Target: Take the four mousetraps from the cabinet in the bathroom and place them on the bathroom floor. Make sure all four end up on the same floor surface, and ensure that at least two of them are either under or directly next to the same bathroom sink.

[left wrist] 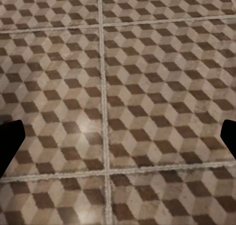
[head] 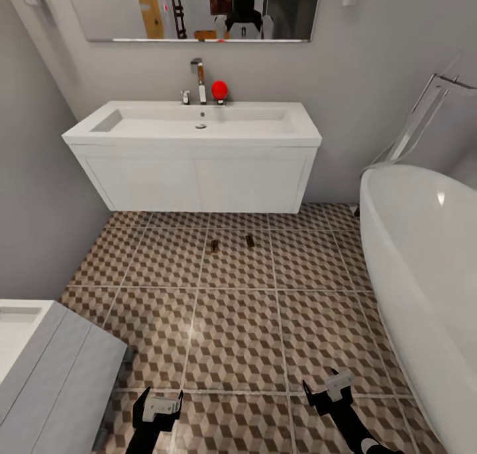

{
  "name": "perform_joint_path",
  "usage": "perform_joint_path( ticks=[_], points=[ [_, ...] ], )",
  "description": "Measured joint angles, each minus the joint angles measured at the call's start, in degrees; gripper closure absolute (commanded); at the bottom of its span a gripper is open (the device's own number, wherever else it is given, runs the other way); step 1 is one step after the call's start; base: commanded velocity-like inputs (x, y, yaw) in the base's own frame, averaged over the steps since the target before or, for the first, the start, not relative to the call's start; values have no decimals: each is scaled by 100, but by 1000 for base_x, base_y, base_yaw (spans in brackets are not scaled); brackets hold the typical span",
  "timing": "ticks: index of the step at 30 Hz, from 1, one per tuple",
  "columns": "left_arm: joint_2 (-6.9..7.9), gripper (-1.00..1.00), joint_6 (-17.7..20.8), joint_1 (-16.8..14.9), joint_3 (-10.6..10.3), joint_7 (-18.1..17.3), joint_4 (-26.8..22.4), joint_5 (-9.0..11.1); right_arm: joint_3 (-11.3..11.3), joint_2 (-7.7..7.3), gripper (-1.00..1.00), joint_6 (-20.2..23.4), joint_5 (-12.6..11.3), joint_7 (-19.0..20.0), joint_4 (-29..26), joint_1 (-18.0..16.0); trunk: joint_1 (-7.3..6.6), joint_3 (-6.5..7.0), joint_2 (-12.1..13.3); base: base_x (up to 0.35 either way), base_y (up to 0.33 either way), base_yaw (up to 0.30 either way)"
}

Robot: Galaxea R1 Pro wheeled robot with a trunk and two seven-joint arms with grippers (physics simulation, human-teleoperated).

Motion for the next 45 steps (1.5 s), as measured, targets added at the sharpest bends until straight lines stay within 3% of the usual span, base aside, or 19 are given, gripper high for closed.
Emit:
perform_joint_path(
  ticks=[45],
  points=[
    [-44,-100,11,0,0,0,9,0,5,9,-100,7,0,0,1,0,-989,808,1805,0,0,0]
  ],
)
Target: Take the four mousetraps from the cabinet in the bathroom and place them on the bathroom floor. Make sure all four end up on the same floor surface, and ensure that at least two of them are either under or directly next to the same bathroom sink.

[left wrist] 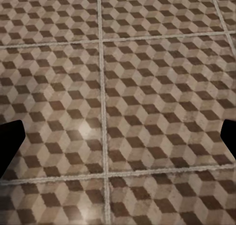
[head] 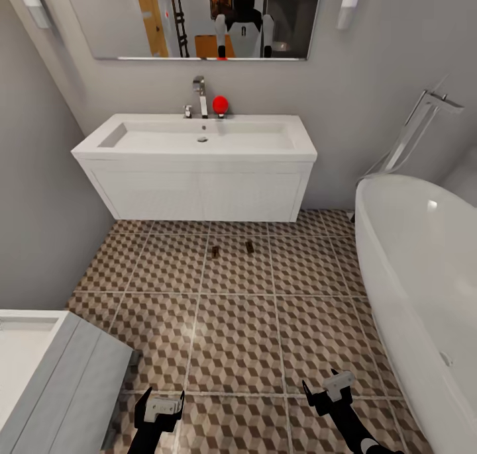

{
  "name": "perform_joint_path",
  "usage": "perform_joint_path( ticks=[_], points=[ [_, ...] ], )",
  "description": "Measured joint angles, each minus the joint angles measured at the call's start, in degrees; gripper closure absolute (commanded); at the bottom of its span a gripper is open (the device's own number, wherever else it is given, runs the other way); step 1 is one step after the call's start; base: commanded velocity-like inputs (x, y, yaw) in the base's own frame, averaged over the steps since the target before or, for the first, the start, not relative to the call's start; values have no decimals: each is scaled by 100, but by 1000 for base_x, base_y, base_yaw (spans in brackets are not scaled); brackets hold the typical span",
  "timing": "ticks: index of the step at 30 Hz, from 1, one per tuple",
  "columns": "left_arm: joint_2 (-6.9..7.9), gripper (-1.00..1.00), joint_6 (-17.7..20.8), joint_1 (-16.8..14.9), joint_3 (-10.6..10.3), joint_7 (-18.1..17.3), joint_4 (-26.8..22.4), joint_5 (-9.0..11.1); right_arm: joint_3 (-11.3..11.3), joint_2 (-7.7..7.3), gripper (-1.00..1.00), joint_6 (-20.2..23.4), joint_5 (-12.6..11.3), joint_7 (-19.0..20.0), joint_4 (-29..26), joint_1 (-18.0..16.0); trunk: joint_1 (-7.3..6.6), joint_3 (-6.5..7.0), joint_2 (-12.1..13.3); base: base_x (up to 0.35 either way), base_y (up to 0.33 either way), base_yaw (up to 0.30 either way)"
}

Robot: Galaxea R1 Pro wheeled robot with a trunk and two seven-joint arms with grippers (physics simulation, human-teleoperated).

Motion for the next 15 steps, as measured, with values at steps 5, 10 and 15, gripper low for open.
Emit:
perform_joint_path(
  ticks=[5,10,15],
  points=[
    [0,-100,1,1,0,0,0,2,-3,0,-100,2,0,4,-1,0,-110,90,201,0,0,0],
    [0,-100,1,2,0,0,1,3,2,0,-100,4,0,7,3,0,-220,195,401,0,0,0],
    [0,-100,1,0,0,0,1,0,1,0,-100,3,0,6,6,0,-330,324,602,0,0,0]
  ],
)
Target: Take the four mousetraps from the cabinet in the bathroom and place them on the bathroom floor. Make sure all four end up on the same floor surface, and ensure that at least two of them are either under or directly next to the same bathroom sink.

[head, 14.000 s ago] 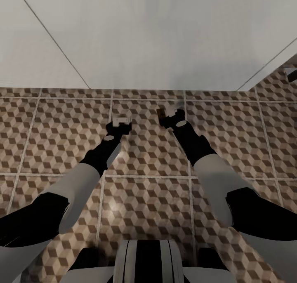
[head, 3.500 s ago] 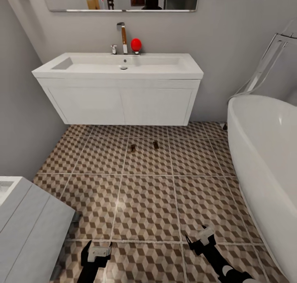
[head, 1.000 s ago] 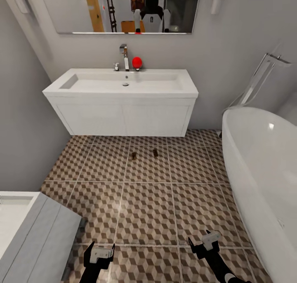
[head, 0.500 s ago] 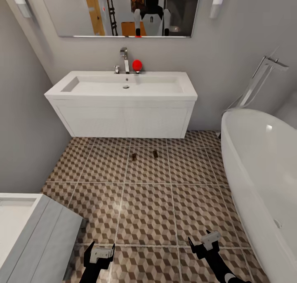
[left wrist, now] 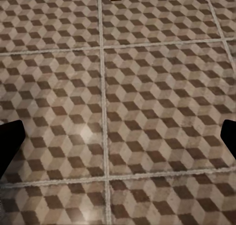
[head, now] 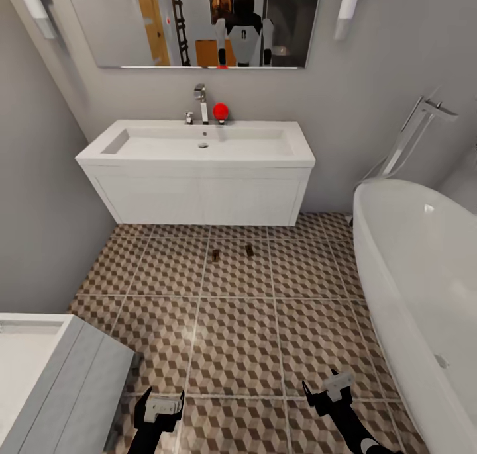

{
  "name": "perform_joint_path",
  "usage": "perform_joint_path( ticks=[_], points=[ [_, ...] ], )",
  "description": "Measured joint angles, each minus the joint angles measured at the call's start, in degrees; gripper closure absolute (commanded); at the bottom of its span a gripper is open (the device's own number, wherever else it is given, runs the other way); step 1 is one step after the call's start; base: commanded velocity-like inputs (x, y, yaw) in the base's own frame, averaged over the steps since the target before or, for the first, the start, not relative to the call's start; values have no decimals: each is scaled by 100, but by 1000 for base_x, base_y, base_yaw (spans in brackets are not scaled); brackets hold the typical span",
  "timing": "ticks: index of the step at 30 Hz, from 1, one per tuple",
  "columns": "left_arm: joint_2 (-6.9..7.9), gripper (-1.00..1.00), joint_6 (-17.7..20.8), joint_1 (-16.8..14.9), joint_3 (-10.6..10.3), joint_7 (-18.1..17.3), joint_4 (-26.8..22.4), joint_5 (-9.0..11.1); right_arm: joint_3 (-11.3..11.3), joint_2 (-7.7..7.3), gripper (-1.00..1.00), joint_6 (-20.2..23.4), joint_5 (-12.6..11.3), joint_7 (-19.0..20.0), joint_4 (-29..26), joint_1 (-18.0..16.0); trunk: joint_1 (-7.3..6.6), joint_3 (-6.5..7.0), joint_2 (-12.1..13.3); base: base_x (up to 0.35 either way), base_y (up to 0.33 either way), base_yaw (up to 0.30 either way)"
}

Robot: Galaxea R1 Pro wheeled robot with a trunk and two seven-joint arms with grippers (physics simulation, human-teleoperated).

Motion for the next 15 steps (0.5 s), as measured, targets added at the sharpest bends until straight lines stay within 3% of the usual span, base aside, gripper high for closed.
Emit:
perform_joint_path(
  ticks=[15],
  points=[
    [0,-100,8,2,0,0,1,1,2,0,-100,1,0,1,0,0,-330,404,602,0,0,0]
  ],
)
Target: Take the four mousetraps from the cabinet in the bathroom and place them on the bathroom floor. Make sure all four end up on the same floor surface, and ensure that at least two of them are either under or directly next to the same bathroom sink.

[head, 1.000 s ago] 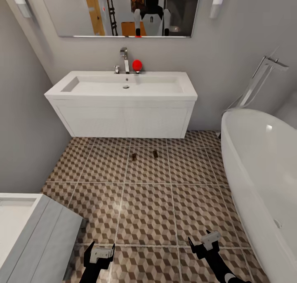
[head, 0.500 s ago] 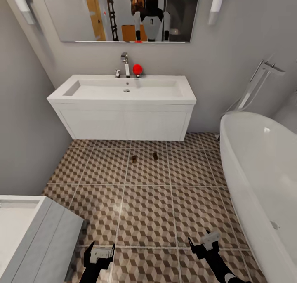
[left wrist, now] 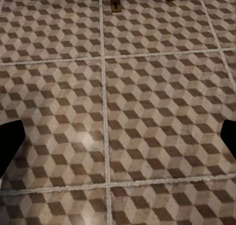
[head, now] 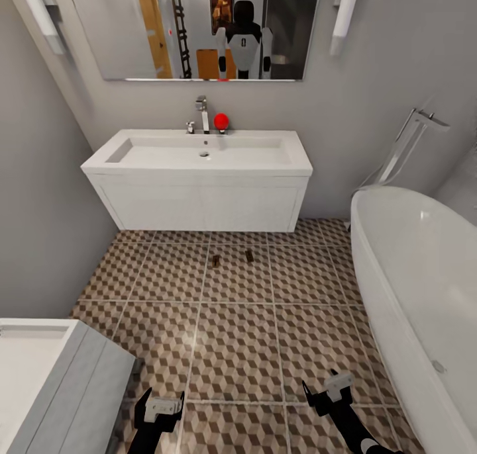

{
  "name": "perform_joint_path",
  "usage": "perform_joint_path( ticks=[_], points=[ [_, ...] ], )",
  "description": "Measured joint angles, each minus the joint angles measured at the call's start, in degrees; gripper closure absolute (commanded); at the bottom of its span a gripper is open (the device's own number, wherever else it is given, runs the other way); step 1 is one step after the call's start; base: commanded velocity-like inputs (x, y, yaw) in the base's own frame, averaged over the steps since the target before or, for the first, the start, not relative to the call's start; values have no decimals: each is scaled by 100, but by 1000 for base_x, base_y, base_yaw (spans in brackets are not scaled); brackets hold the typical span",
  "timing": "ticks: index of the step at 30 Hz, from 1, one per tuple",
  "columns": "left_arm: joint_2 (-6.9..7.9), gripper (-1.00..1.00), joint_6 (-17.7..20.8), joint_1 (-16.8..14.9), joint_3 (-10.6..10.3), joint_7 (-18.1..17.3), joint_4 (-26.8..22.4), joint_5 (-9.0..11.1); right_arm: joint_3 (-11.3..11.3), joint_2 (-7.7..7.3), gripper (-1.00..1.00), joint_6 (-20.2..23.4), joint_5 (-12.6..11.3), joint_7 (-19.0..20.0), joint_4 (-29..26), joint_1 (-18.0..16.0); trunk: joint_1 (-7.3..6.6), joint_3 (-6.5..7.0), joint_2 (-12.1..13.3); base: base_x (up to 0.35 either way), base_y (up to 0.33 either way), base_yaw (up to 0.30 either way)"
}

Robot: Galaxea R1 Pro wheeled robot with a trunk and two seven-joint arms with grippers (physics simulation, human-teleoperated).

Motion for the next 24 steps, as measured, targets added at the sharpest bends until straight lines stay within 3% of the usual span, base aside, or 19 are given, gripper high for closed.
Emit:
perform_joint_path(
  ticks=[24],
  points=[
    [0,-100,19,0,0,0,0,2,2,8,-100,-2,0,0,0,38,-527,648,963,0,0,0]
  ],
)
